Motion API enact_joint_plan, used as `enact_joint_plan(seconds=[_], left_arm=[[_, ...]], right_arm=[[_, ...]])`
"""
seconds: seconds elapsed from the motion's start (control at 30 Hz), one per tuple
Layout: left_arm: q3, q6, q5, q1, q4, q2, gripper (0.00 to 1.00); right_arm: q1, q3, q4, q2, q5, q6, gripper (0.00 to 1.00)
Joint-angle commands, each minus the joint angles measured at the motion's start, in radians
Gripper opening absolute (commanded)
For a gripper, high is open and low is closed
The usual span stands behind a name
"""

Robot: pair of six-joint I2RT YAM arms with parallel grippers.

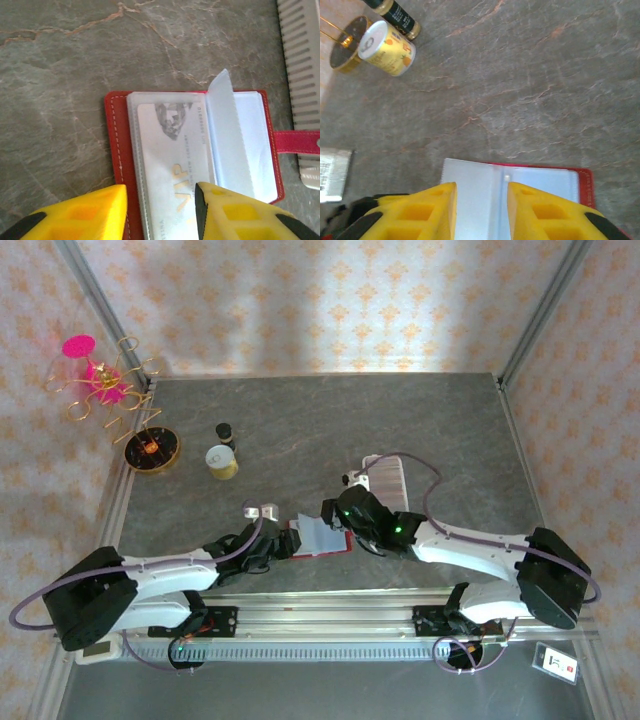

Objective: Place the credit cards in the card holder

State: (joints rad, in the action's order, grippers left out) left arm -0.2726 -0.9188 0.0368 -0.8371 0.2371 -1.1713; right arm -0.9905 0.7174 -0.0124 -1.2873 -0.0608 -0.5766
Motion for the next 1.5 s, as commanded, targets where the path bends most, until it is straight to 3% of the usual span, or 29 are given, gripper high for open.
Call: enact_joint_plan(seconds=[0.0, 0.23, 0.37, 0.5, 0.67, 0.73, 0.9, 1.1, 1.47], left_arm=[[-0.012, 0.013, -0.016, 0.003, -0.063, 0.024, 0.41], [-0.012, 0.012, -0.101, 0.013, -0.167, 0.095, 0.4], [-0.014, 0.009, -0.145, 0.015, -0.226, 0.138, 0.4], [-0.045, 0.044, -0.199, 0.016, -0.303, 0.196, 0.4], [-0.084, 0.091, -0.156, 0.016, -0.295, 0.186, 0.41], [-0.092, 0.1, -0.126, 0.016, -0.269, 0.169, 0.43], [-0.066, 0.092, -0.037, 0.016, -0.159, 0.13, 0.51], [-0.051, 0.084, 0.018, 0.016, -0.119, 0.105, 0.54], [-0.026, 0.077, 0.02, 0.016, -0.156, 0.165, 0.53]], right_arm=[[-0.005, 0.033, -0.039, 0.046, -0.078, 0.143, 0.31], [-0.005, 0.033, -0.029, 0.182, -0.061, 0.597, 0.31], [-0.005, 0.009, -0.045, 0.283, -0.029, 0.882, 0.36], [-0.005, -0.01, -0.154, 0.399, 0.057, 1.185, 0.39], [-0.005, -0.049, -0.325, 0.48, 0.006, 1.543, 0.4], [-0.005, -0.063, -0.419, 0.492, -0.001, 1.646, 0.51], [0.046, -0.132, -0.435, 0.484, -0.107, 1.762, 0.72], [0.199, -0.199, -0.342, 0.45, -0.026, 1.777, 0.85], [0.299, -0.237, -0.251, 0.326, 0.012, 1.828, 0.84]])
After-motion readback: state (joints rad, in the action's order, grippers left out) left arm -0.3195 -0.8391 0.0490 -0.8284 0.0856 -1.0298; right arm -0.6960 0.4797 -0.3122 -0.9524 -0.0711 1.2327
